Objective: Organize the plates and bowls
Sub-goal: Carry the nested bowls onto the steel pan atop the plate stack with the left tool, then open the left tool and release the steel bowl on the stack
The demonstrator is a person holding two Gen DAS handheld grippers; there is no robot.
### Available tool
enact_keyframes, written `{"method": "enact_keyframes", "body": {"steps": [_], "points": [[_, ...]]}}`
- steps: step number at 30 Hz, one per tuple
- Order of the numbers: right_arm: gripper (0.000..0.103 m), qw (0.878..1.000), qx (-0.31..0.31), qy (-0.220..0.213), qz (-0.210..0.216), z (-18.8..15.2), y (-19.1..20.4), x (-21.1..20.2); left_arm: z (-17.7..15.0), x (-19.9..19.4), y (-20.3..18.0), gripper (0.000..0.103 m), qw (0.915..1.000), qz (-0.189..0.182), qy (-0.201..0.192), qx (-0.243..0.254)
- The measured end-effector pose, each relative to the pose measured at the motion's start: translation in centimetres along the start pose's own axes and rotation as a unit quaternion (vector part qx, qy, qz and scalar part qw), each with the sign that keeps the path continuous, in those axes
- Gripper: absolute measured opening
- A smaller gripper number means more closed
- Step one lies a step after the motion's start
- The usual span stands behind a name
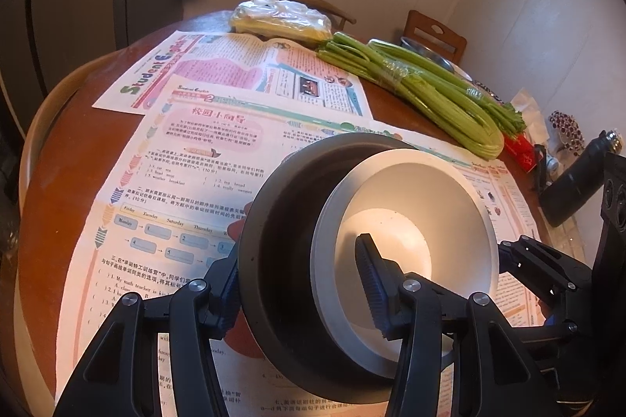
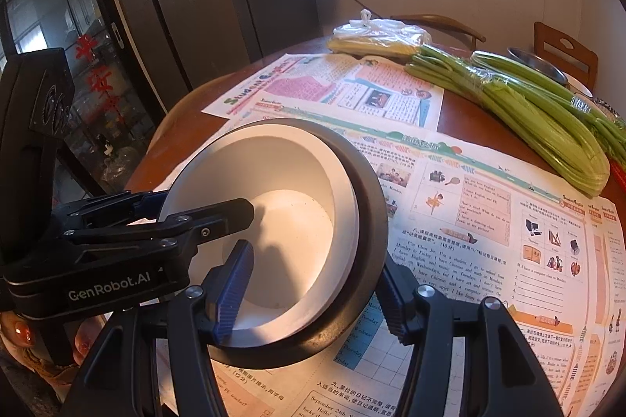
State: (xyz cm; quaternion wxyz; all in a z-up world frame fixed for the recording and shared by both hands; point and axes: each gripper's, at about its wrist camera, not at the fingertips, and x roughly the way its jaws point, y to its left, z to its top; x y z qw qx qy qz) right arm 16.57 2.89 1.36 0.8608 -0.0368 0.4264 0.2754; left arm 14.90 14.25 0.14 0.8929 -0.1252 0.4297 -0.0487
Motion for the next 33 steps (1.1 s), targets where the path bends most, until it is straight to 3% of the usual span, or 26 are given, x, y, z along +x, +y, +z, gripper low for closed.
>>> {"method": "enact_keyframes", "body": {"steps": [16, 22, 26, 30, 33], "points": [[0.058, 1.000, -0.007, -0.007, -0.023, -0.4, 0.6, 0.1, -0.3, -0.2, 0.9, 0.055, 0.9996, 0.028, -0.010, -0.002], [0.058, 0.999, 0.000, -0.020, -0.038, -0.6, 0.3, -1.1, -0.6, -2.2, 0.7, 0.055, 0.9988, 0.040, -0.029, 0.003], [0.058, 0.998, 0.004, -0.041, -0.042, -1.1, -0.1, -2.9, -1.3, -4.1, -0.3, 0.055, 0.9961, 0.068, -0.055, 0.013], [0.058, 0.997, 0.013, -0.059, -0.042, -2.0, -0.4, -5.1, -2.4, -6.1, -1.4, 0.056, 0.9965, 0.051, -0.065, 0.012], [0.059, 0.996, 0.009, -0.069, -0.047, -3.2, -0.3, -6.5, -3.7, -7.4, -2.5, 0.058, 0.9952, 0.059, -0.077, 0.015]]}}
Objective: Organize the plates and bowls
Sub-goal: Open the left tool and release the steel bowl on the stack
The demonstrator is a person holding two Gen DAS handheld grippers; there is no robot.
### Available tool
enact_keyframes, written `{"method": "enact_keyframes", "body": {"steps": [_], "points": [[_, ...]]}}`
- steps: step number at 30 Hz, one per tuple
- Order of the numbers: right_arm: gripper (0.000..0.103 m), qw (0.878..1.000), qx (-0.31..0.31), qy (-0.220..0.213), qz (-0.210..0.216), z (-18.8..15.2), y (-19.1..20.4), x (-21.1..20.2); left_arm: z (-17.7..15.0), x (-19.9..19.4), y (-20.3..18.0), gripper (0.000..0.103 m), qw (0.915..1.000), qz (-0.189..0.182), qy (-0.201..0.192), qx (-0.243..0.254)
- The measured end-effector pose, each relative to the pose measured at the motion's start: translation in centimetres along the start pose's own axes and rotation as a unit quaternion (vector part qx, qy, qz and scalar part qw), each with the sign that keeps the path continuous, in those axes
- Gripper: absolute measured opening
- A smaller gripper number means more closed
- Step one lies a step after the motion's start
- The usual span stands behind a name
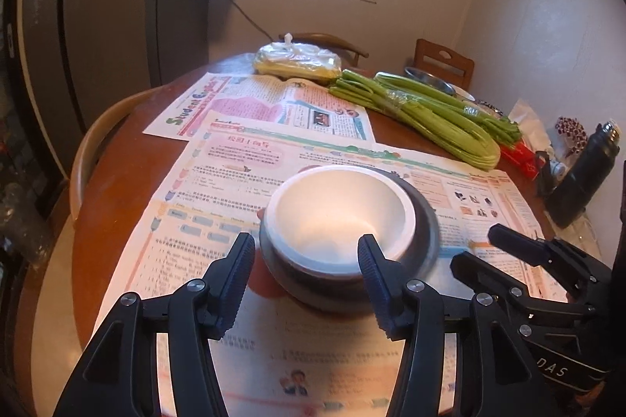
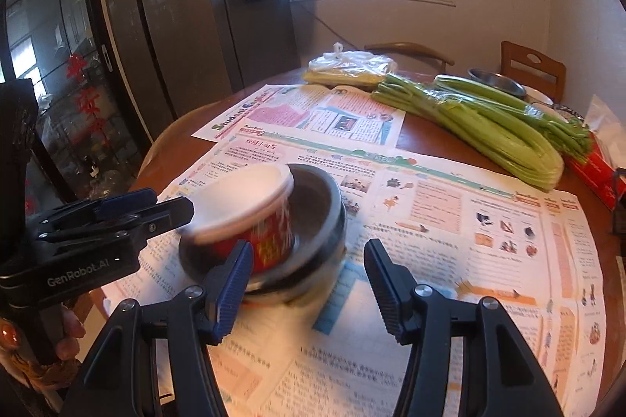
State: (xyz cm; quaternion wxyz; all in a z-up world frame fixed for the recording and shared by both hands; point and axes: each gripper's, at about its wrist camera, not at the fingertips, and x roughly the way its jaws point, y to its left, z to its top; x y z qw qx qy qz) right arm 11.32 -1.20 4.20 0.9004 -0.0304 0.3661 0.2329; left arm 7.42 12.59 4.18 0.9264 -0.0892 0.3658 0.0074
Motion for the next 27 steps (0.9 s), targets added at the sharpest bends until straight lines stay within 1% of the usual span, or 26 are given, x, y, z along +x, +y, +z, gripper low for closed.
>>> {"method": "enact_keyframes", "body": {"steps": [2, 3, 5, 10, 14, 16, 22, 25, 27], "points": [[0.060, 1.000, -0.006, -0.014, -0.013, -0.7, 0.0, -1.1, -0.7, -0.9, -0.7, 0.059, 0.9999, 0.006, -0.007, 0.005], [0.060, 1.000, -0.005, -0.025, -0.014, -1.2, -0.1, -1.9, -1.1, -1.2, -1.0, 0.059, 0.9999, 0.010, -0.009, 0.008], [0.061, 0.999, -0.003, -0.032, -0.010, -1.8, -0.3, -2.7, -1.9, -1.9, -1.7, 0.060, 0.9996, 0.021, -0.012, 0.014], [0.062, 0.999, -0.003, -0.050, -0.018, -3.8, -0.6, -4.8, -3.9, -3.0, -3.1, 0.061, 0.9994, 0.024, -0.011, 0.023], [0.063, 0.998, 0.008, -0.052, -0.025, -5.4, -0.8, -6.0, -5.7, -3.7, -4.2, 0.062, 0.9994, 0.017, -0.006, 0.029], [0.063, 0.998, 0.014, -0.054, -0.022, -6.4, -0.9, -6.7, -6.5, -4.1, -4.7, 0.063, 0.9993, 0.020, -0.008, 0.030], [0.064, 0.998, 0.024, -0.056, -0.025, -8.6, -1.0, -8.2, -8.7, -4.3, -6.0, 0.065, 0.9996, 0.017, -0.004, 0.024], [0.066, 0.998, 0.029, -0.056, -0.030, -9.7, -1.4, -8.7, -9.9, -3.8, -6.7, 0.066, 0.9995, 0.013, 0.011, 0.028], [0.067, 0.998, 0.036, -0.054, -0.025, -10.6, -1.9, -8.8, -10.6, -3.4, -7.2, 0.066, 0.9989, 0.016, 0.022, 0.037]]}}
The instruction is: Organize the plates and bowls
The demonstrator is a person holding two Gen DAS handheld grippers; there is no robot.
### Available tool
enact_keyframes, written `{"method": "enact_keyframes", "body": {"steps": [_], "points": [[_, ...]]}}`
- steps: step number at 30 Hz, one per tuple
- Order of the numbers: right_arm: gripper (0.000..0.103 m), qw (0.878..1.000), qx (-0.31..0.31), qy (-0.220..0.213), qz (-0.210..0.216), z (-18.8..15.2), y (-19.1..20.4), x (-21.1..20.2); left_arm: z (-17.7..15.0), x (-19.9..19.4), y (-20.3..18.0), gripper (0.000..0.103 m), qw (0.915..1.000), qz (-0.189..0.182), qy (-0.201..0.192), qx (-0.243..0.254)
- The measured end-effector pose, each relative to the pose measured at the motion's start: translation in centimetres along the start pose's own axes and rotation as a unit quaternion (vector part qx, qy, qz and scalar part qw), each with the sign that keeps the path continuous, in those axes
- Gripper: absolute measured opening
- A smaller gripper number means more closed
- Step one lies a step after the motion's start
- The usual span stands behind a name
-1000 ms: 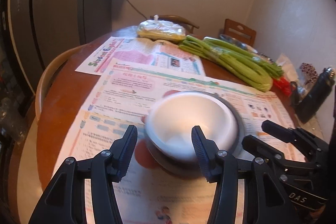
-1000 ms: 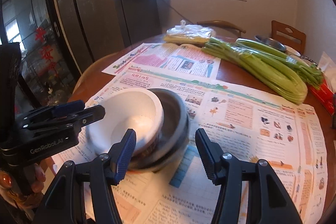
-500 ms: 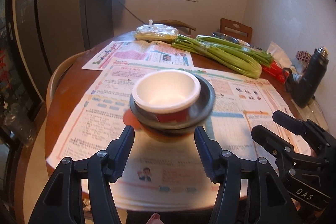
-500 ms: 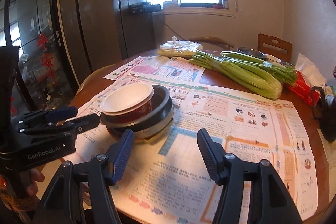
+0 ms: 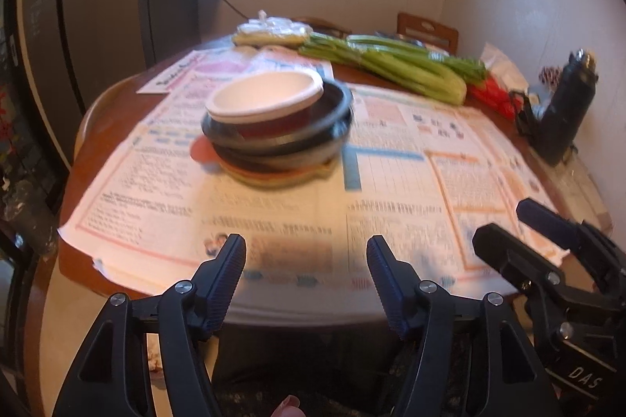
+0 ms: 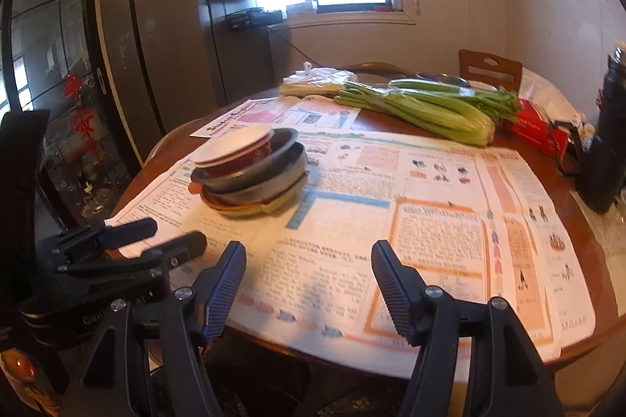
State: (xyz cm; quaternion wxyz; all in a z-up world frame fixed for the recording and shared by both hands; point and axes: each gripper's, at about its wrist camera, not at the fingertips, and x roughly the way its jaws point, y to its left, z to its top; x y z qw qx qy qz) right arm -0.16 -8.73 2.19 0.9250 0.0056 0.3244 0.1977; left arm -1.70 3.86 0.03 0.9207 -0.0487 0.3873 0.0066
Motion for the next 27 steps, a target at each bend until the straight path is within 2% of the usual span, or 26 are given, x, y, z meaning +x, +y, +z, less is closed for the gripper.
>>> {"method": "enact_keyframes", "body": {"steps": [10, 27], "points": [[0.068, 0.999, 0.034, 0.015, -0.013, -1.4, -1.9, 0.9, -1.0, 0.8, -0.9, 0.066, 0.9998, 0.005, 0.010, 0.013], [0.068, 0.999, 0.030, 0.024, -0.014, -1.9, -1.6, 1.5, -1.1, 1.1, -0.4, 0.067, 0.9999, -0.004, 0.015, 0.008]]}}
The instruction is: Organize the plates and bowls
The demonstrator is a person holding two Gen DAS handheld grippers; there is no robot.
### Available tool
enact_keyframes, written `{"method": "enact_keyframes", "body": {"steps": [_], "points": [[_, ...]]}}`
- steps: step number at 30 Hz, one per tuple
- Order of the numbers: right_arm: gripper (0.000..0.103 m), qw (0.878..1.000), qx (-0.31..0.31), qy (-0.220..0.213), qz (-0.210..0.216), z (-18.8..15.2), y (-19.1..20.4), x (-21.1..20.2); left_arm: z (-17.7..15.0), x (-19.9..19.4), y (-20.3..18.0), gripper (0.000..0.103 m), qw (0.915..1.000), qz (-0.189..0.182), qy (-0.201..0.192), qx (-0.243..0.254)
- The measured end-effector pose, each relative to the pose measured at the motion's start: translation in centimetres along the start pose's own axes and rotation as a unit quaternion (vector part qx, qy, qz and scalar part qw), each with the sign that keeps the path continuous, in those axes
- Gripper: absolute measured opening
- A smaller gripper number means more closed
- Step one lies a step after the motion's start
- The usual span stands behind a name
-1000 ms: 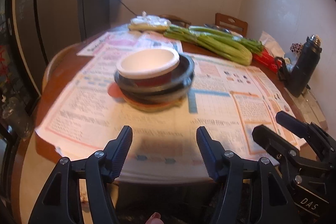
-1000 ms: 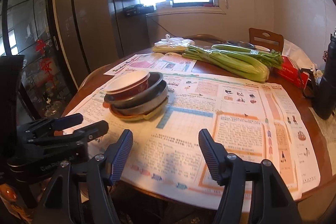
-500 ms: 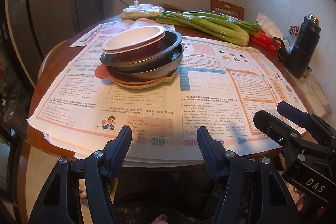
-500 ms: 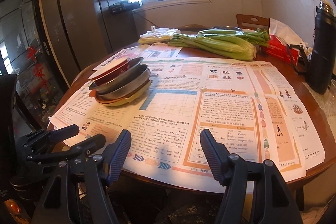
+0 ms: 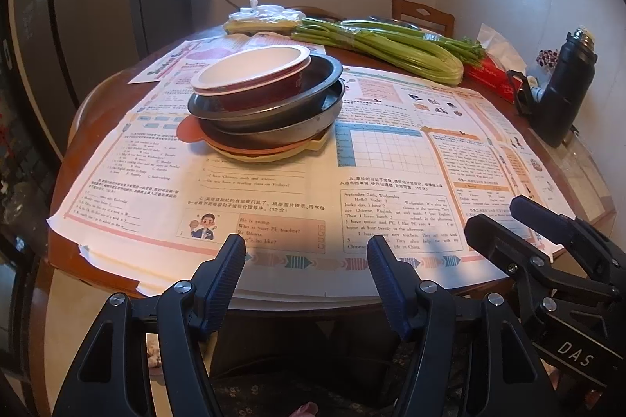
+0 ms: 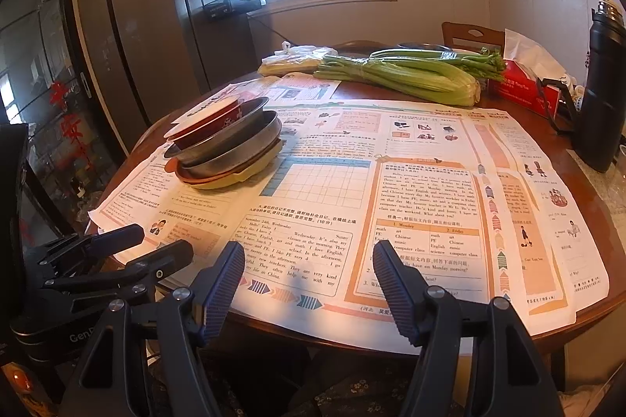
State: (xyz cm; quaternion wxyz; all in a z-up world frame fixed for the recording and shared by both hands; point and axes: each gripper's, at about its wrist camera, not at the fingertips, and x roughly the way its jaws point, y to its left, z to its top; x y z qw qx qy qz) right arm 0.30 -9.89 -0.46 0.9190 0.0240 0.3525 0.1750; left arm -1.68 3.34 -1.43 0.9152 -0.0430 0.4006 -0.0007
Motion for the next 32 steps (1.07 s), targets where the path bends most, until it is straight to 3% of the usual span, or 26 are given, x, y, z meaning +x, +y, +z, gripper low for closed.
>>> {"method": "enact_keyframes", "body": {"steps": [22, 32], "points": [[0.068, 1.000, -0.008, 0.016, 0.002, -0.2, 0.6, 1.1, 0.1, 0.4, 0.1, 0.067, 0.9999, 0.008, 0.003, 0.005], [0.068, 0.999, -0.013, 0.032, 0.003, 0.2, 0.4, 2.7, 2.4, 1.6, 2.4, 0.067, 0.9997, -0.022, -0.002, 0.010]]}}
